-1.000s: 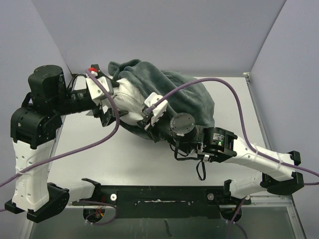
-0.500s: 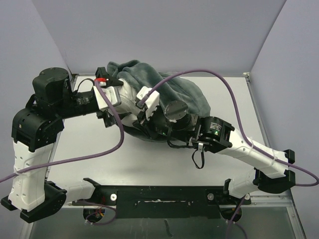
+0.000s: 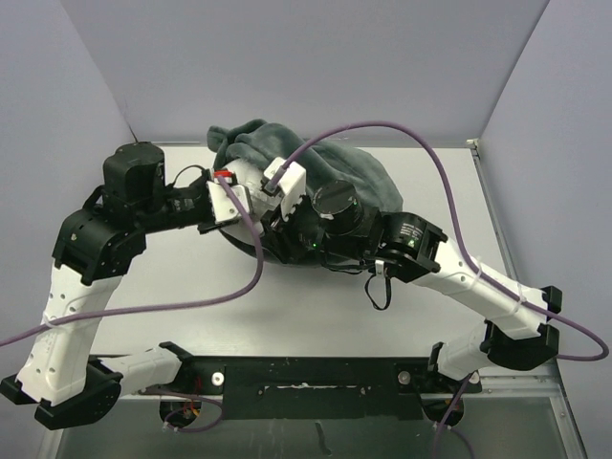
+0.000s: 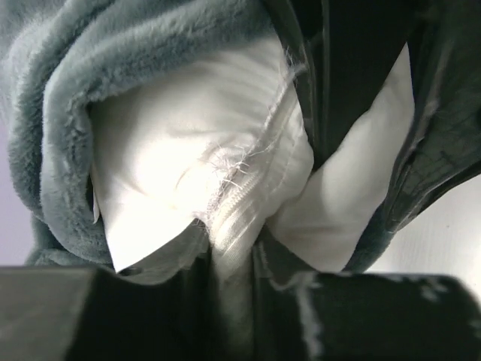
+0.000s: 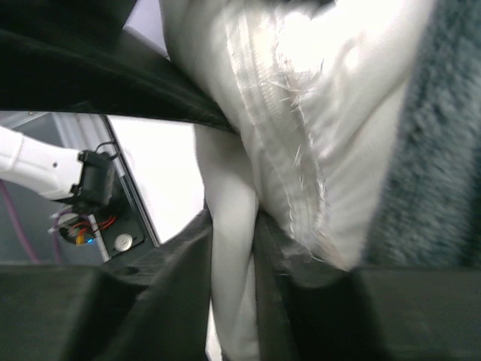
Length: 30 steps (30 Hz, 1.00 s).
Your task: Remove the pillowcase from the pillow
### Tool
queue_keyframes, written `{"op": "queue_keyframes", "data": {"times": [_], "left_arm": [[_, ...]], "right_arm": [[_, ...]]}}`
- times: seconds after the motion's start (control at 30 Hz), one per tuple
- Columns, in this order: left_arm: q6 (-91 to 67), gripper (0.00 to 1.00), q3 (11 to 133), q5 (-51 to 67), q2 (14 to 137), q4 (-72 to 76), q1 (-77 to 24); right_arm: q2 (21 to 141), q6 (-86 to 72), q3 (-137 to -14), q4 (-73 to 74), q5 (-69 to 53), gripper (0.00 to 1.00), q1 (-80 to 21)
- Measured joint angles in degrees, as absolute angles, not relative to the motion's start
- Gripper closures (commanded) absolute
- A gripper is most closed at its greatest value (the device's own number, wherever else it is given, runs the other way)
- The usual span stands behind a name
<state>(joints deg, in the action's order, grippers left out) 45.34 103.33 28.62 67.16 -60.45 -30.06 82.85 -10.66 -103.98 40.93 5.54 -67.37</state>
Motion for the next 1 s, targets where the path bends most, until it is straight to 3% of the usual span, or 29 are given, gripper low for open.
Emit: {"op": "queue_keyframes", "data": {"times": [0.03,0.33,0.67,0.73,0.87,1.0], "left_arm": [[44.93,1.0,103.28,28.42,67.64,-60.45,-30.17],[39.68,1.0,102.15,25.91,69.25,-57.69,-30.33],[33.01,1.0,111.79,26.57,72.36,-62.15,-30.39],[31.88,1.0,114.1,26.81,73.17,-63.0,-30.44],[30.39,1.0,117.95,26.79,74.52,-65.28,-30.44],[29.45,1.0,120.64,26.89,75.64,-66.78,-30.46]], "right_arm": [[82.65,-11.03,-104.18,40.62,6.07,0.52,-67.18],[74.5,-12.6,-104.4,40.66,20.03,0.48,-65.98],[70.37,-9.61,-106.13,42.54,30.28,0.39,-65.98],[71.64,-8.99,-106.15,43.53,30.02,0.44,-65.98],[74.08,-7.79,-106.15,45.17,30.15,0.71,-65.76],[74.13,-6.02,-107.55,45.89,31.48,0.87,-64.38]]}}
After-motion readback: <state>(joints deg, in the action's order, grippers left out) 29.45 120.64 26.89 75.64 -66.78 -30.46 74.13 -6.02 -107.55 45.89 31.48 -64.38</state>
